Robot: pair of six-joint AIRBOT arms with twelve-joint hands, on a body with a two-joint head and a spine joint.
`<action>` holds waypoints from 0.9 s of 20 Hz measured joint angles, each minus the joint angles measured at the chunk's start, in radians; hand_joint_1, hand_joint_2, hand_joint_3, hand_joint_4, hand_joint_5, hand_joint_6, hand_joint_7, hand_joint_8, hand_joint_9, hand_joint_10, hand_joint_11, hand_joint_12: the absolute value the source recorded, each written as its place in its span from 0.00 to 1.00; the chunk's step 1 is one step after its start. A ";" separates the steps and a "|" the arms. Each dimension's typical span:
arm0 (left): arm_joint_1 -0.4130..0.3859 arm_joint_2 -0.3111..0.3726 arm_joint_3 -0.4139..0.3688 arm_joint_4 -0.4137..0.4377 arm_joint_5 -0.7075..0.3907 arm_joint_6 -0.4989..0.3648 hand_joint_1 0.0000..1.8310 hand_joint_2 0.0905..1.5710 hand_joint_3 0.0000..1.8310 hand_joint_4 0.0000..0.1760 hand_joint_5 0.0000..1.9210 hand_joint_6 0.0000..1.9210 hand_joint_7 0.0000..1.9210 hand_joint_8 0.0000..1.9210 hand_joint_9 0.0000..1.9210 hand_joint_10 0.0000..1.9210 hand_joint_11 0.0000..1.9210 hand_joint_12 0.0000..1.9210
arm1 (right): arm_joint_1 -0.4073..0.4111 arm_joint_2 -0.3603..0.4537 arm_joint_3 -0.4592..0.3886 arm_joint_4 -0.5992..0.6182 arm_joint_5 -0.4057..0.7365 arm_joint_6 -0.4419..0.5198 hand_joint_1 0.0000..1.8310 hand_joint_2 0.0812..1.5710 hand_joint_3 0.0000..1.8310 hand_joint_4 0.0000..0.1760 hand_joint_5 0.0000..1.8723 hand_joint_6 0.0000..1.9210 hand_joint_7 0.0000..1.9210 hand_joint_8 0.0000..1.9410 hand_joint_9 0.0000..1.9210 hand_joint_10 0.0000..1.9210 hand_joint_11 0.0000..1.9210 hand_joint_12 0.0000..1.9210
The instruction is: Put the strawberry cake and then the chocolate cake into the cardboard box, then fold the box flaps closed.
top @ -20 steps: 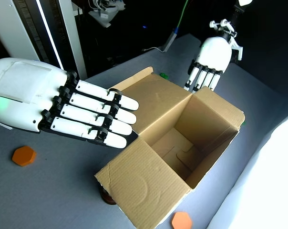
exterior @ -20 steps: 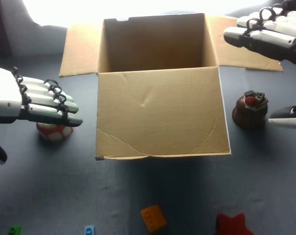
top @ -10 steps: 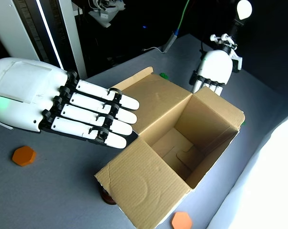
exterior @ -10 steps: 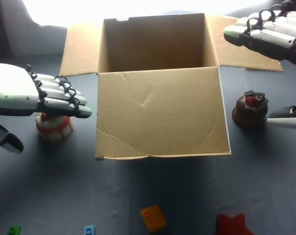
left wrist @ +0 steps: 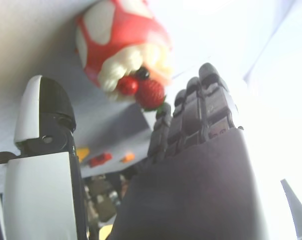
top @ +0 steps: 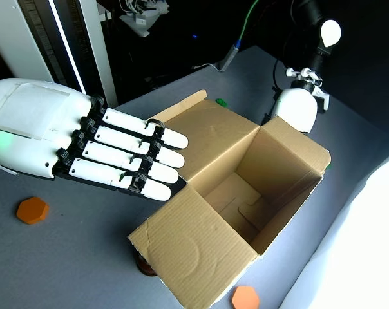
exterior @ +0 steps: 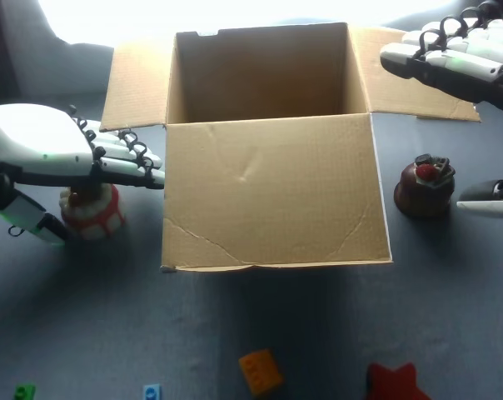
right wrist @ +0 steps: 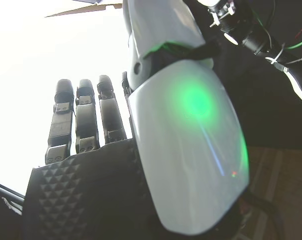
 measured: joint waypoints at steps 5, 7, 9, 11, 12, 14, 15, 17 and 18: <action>0.012 -0.042 0.072 0.004 0.002 0.000 0.62 0.62 0.00 0.35 0.00 0.00 0.01 0.00 0.02 0.00 0.00 0.23 | 0.000 0.000 0.000 0.000 0.000 0.000 0.62 0.62 0.00 0.19 0.02 0.00 0.00 0.00 0.01 0.00 0.00 0.06; 0.022 -0.048 0.100 -0.010 0.002 0.000 0.62 0.63 0.00 0.36 0.00 0.00 0.01 0.00 0.03 0.00 0.00 0.26 | 0.000 0.000 0.000 0.000 0.000 0.000 0.63 0.61 0.00 0.18 0.03 0.00 0.01 0.00 0.01 0.00 0.00 0.09; 0.024 -0.048 0.104 0.001 0.005 0.000 0.61 0.63 0.00 0.39 0.00 0.00 0.02 0.00 0.04 0.00 0.00 0.30 | 0.000 0.000 0.000 0.000 0.000 0.000 0.63 0.62 0.00 0.17 0.02 0.00 0.02 0.00 0.01 0.00 0.00 0.06; 0.024 -0.048 0.104 -0.001 -0.001 0.000 0.62 0.63 0.00 0.44 0.03 0.01 0.05 0.01 0.07 0.01 0.00 0.39 | 0.000 0.000 0.000 -0.001 0.001 0.000 0.63 0.61 0.00 0.18 0.02 0.00 0.02 0.00 0.01 0.00 0.00 0.06; 0.024 -0.048 0.104 -0.002 -0.001 0.000 0.61 0.63 0.00 0.48 0.05 0.01 0.09 0.01 0.10 0.02 0.00 0.47 | 0.000 0.000 -0.001 -0.001 0.001 0.000 0.63 0.61 0.00 0.18 0.02 0.00 0.02 0.00 0.01 0.00 0.00 0.06; 0.024 -0.048 0.104 -0.002 -0.003 0.000 0.63 0.63 0.00 0.49 0.10 0.02 0.14 0.01 0.16 0.03 0.00 0.61 | 0.000 0.000 -0.001 0.000 0.001 0.000 0.62 0.61 0.00 0.20 0.02 0.00 0.02 0.00 0.01 0.00 0.00 0.08; 0.024 -0.048 0.103 -0.003 -0.004 0.000 0.64 0.63 0.00 0.50 0.12 0.02 0.16 0.01 0.19 0.03 0.00 0.67 | 0.000 0.000 -0.001 0.000 0.001 0.000 0.62 0.62 0.00 0.20 0.02 0.00 0.02 0.00 0.01 0.00 0.00 0.08; 0.024 -0.048 0.103 -0.005 -0.007 0.000 0.66 0.64 0.00 0.51 0.18 0.03 0.22 0.02 0.25 0.07 0.00 0.77 | 0.000 0.000 -0.001 0.000 0.001 0.000 0.62 0.62 0.00 0.21 0.02 0.00 0.01 0.00 0.01 0.00 0.00 0.07; 0.024 -0.048 0.103 -0.004 -0.008 0.000 0.66 0.65 0.00 0.48 0.21 0.02 0.24 0.02 0.23 0.16 0.00 0.80 | 0.000 0.000 -0.001 0.000 0.001 0.000 0.62 0.62 0.00 0.22 0.02 0.00 0.02 0.00 0.01 0.00 0.00 0.07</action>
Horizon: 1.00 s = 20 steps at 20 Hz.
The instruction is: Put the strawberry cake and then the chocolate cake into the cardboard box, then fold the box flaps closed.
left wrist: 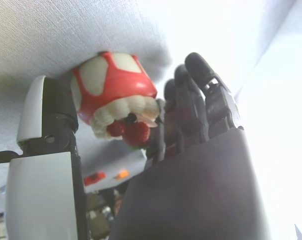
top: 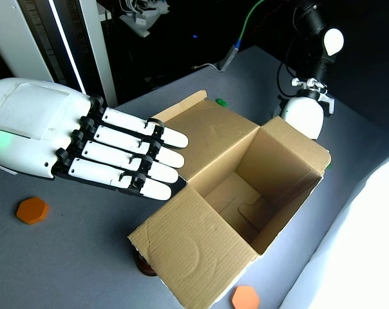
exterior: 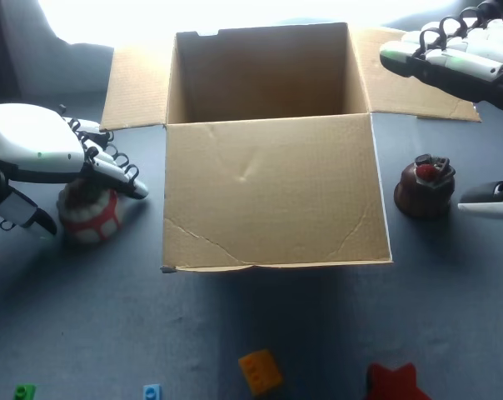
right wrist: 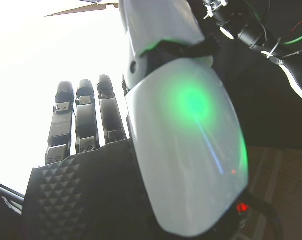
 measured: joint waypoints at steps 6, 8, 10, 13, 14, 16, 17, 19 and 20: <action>0.000 -0.001 -0.005 -0.007 -0.004 -0.004 0.66 0.65 0.00 0.30 0.07 0.68 0.05 0.73 0.10 0.87 0.10 0.97 | 0.000 0.000 0.000 0.000 0.000 0.000 0.62 0.62 0.00 0.18 0.03 0.00 0.02 0.00 0.02 0.00 0.00 0.07; 0.000 -0.001 -0.018 0.007 -0.002 -0.004 0.66 0.66 0.00 0.09 0.13 0.72 0.07 0.85 0.12 0.93 0.15 1.00 | 0.000 0.000 0.000 0.000 0.000 0.000 0.62 0.62 0.00 0.21 0.02 0.00 0.02 0.00 0.02 0.00 0.00 0.07; -0.002 0.004 -0.034 0.006 -0.003 -0.004 0.60 0.77 0.01 0.00 0.30 0.76 0.11 0.88 0.15 0.95 0.17 1.00 | 0.000 0.000 0.000 0.000 0.001 0.000 0.62 0.62 0.00 0.21 0.03 0.00 0.02 0.00 0.02 0.00 0.00 0.05; -0.003 0.021 -0.082 0.015 -0.002 -0.004 0.60 0.84 0.00 0.00 0.35 0.78 0.26 0.91 0.19 1.00 0.21 1.00 | 0.000 0.000 0.000 0.000 0.001 0.000 0.62 0.62 0.00 0.16 0.03 0.00 0.02 0.00 0.02 0.00 0.00 0.05; -0.005 0.027 -0.097 0.020 -0.005 -0.006 0.60 0.84 0.00 0.00 0.35 0.75 0.28 0.91 0.20 1.00 0.21 1.00 | 0.000 0.000 0.000 0.000 0.002 0.000 0.62 0.62 0.00 0.17 0.04 0.00 0.02 0.00 0.03 0.00 0.00 0.10; -0.015 0.049 -0.132 0.022 -0.005 -0.005 0.60 0.83 0.00 0.00 0.35 0.74 0.29 0.91 0.20 1.00 0.21 1.00 | 0.000 0.000 0.000 0.000 0.002 0.000 0.61 0.62 0.00 0.17 0.05 0.00 0.03 0.00 0.03 0.00 0.00 0.11; -0.020 0.060 -0.145 0.020 -0.005 -0.005 0.60 0.84 0.00 0.00 0.35 0.75 0.29 0.91 0.21 1.00 0.21 1.00 | 0.000 0.000 0.000 0.000 0.002 0.000 0.61 0.63 0.00 0.15 0.05 0.00 0.03 0.00 0.03 0.00 0.00 0.12; -0.034 0.078 -0.171 0.023 -0.001 -0.004 0.60 0.84 0.00 0.00 0.34 0.77 0.27 0.92 0.20 1.00 0.22 1.00 | 0.000 0.000 0.000 0.000 0.002 0.000 0.60 0.63 0.00 0.15 0.05 0.00 0.03 0.00 0.03 0.00 0.00 0.12; -0.044 0.092 -0.191 0.035 -0.001 -0.004 0.59 0.85 0.00 0.00 0.32 0.80 0.27 0.93 0.20 1.00 0.22 1.00 | 0.000 0.000 0.000 0.000 0.002 0.000 0.62 0.63 0.00 0.13 0.04 0.00 0.03 0.00 0.03 0.00 0.00 0.12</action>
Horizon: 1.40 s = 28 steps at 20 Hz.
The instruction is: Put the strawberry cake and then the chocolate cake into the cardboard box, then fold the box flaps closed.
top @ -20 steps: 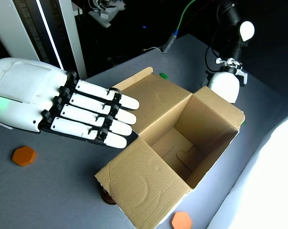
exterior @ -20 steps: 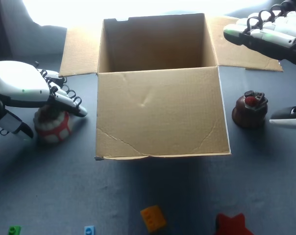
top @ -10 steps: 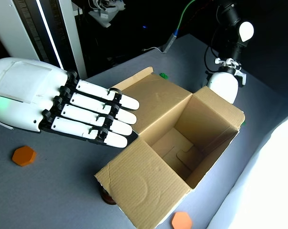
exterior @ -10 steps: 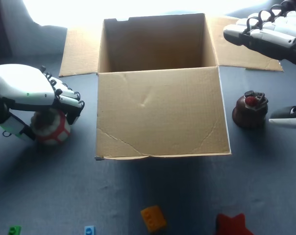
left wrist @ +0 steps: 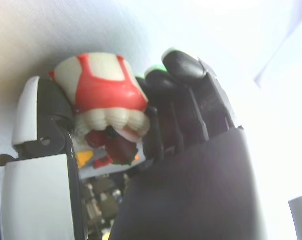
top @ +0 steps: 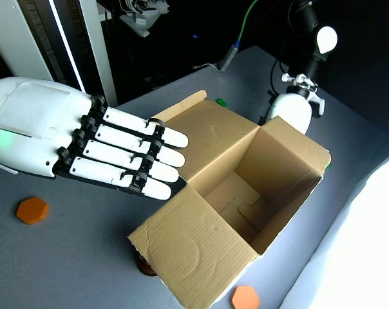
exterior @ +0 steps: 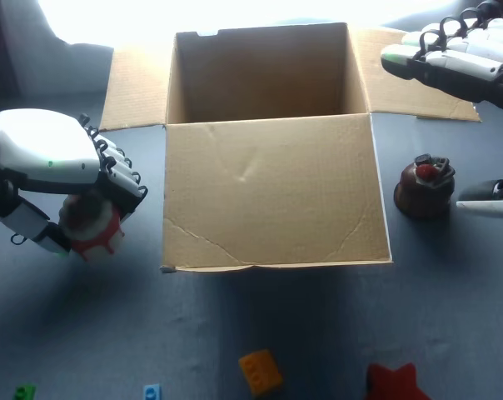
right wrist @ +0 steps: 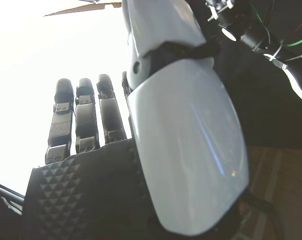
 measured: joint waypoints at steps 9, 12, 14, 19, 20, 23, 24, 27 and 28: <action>-0.089 0.114 -0.102 0.085 -0.009 -0.023 0.60 0.84 0.00 0.00 0.34 0.75 0.29 0.92 0.21 1.00 0.22 1.00 | -0.031 0.005 0.014 -0.004 0.027 -0.009 0.62 0.62 0.00 0.15 0.02 0.00 0.02 0.00 0.02 0.00 0.00 0.11; -0.127 0.145 -0.127 0.121 -0.028 -0.057 0.60 0.84 0.00 0.00 0.34 0.74 0.29 0.92 0.20 1.00 0.21 1.00 | -0.063 0.026 0.027 0.000 0.045 -0.004 0.61 0.62 0.00 0.14 0.02 0.00 0.03 0.00 0.03 0.00 0.00 0.11; -0.154 0.166 -0.134 0.139 -0.029 -0.083 0.61 0.83 0.00 0.00 0.35 0.74 0.29 0.91 0.19 1.00 0.21 1.00 | -0.076 0.032 0.037 0.000 0.049 -0.008 0.62 0.62 0.00 0.15 0.03 0.00 0.02 0.00 0.02 0.00 0.00 0.09; -0.259 0.224 -0.131 0.248 -0.060 -0.143 0.61 0.83 0.00 0.00 0.35 0.73 0.30 0.91 0.20 1.00 0.22 1.00 | -0.157 0.077 0.055 -0.005 0.061 -0.037 0.61 0.63 0.00 0.11 0.03 0.00 0.02 0.00 0.02 0.00 0.00 0.19; -0.271 0.227 -0.131 0.252 -0.063 -0.146 0.61 0.83 0.00 0.00 0.35 0.73 0.30 0.91 0.20 1.00 0.22 1.00 | -0.157 0.077 0.061 0.005 0.043 -0.037 0.61 0.63 0.00 0.11 0.03 0.00 0.02 0.00 0.02 0.00 0.00 0.19; -0.336 0.237 -0.126 0.308 -0.087 -0.179 0.61 0.83 0.00 0.00 0.35 0.73 0.30 0.90 0.22 1.00 0.22 1.00 | -0.157 0.077 0.083 0.122 -0.052 -0.037 0.62 0.64 0.00 0.12 0.02 0.00 0.02 0.00 0.02 0.00 0.00 0.15; -0.361 0.239 -0.126 0.338 -0.095 -0.186 0.60 0.84 0.00 0.00 0.33 0.75 0.30 0.92 0.21 1.00 0.21 1.00 | -0.154 0.077 0.088 0.153 -0.061 -0.039 0.60 0.64 0.00 0.11 0.03 0.00 0.02 0.00 0.02 0.00 0.00 0.16; -0.459 0.241 -0.119 0.400 -0.111 -0.207 0.60 0.84 0.00 0.00 0.34 0.75 0.29 0.91 0.20 1.00 0.21 1.00 | -0.137 0.076 0.104 0.237 -0.063 -0.041 0.62 0.63 0.00 0.14 0.03 0.00 0.02 0.00 0.03 0.00 0.00 0.18; -0.486 0.241 -0.119 0.418 -0.114 -0.209 0.60 0.84 0.00 0.00 0.34 0.75 0.29 0.91 0.20 1.00 0.22 1.00 | -0.133 0.076 0.107 0.240 -0.060 -0.041 0.62 0.63 0.00 0.14 0.02 0.00 0.02 0.00 0.02 0.00 0.00 0.16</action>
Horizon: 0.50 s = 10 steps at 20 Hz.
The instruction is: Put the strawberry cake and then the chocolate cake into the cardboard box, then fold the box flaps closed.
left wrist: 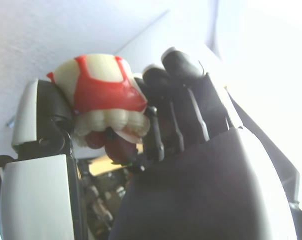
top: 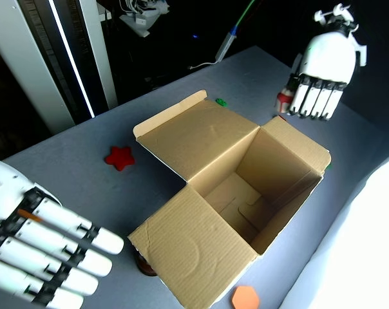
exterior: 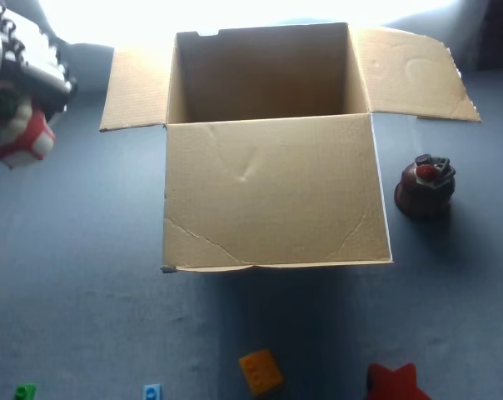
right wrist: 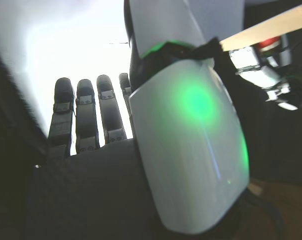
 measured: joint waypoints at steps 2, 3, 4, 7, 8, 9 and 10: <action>-0.054 0.000 0.000 0.043 -0.015 -0.010 0.60 0.84 0.00 0.00 0.33 0.76 0.29 0.92 0.19 1.00 0.20 1.00 | 0.010 -0.001 0.003 0.004 0.000 0.000 0.63 0.62 0.00 0.10 0.04 0.01 0.03 0.00 0.03 0.00 0.00 0.17; -0.088 0.000 0.000 0.064 -0.023 -0.015 0.60 0.84 0.00 0.00 0.33 0.76 0.29 0.92 0.18 1.00 0.20 1.00 | 0.010 -0.001 0.003 0.004 0.001 -0.005 0.62 0.62 0.00 0.09 0.04 0.01 0.03 0.00 0.03 0.00 0.00 0.18; -0.116 -0.002 0.000 0.085 -0.028 -0.023 0.60 0.84 0.00 0.00 0.33 0.76 0.29 0.91 0.20 1.00 0.21 1.00 | 0.014 -0.004 0.003 0.029 -0.005 -0.031 0.62 0.62 0.00 0.10 0.03 0.00 0.03 0.00 0.03 0.00 0.00 0.16; -0.156 -0.019 0.000 0.117 -0.041 -0.031 0.60 0.84 0.00 0.00 0.33 0.77 0.29 0.92 0.20 1.00 0.21 1.00 | 0.018 -0.010 0.003 0.085 0.014 -0.087 0.64 0.61 0.00 0.12 0.03 0.00 0.04 0.00 0.03 0.00 0.00 0.14; -0.159 -0.029 0.000 0.126 -0.046 -0.032 0.60 0.84 0.00 0.00 0.33 0.77 0.29 0.92 0.20 1.00 0.21 1.00 | 0.019 -0.012 0.003 0.093 0.026 -0.087 0.63 0.62 0.00 0.10 0.03 0.00 0.04 0.00 0.03 0.00 0.00 0.14; -0.161 -0.039 0.001 0.128 -0.049 -0.033 0.60 0.84 0.00 0.00 0.33 0.76 0.29 0.91 0.20 1.00 0.21 1.00 | 0.023 -0.014 0.003 0.099 0.029 -0.087 0.62 0.63 0.00 0.08 0.03 0.00 0.03 0.00 0.03 0.00 0.00 0.14; -0.161 -0.050 0.005 0.128 -0.055 -0.035 0.60 0.84 0.00 0.00 0.33 0.77 0.29 0.90 0.20 1.00 0.21 1.00 | 0.024 -0.014 0.003 0.099 0.033 -0.087 0.62 0.63 0.00 0.09 0.03 0.00 0.03 0.00 0.03 0.00 0.00 0.16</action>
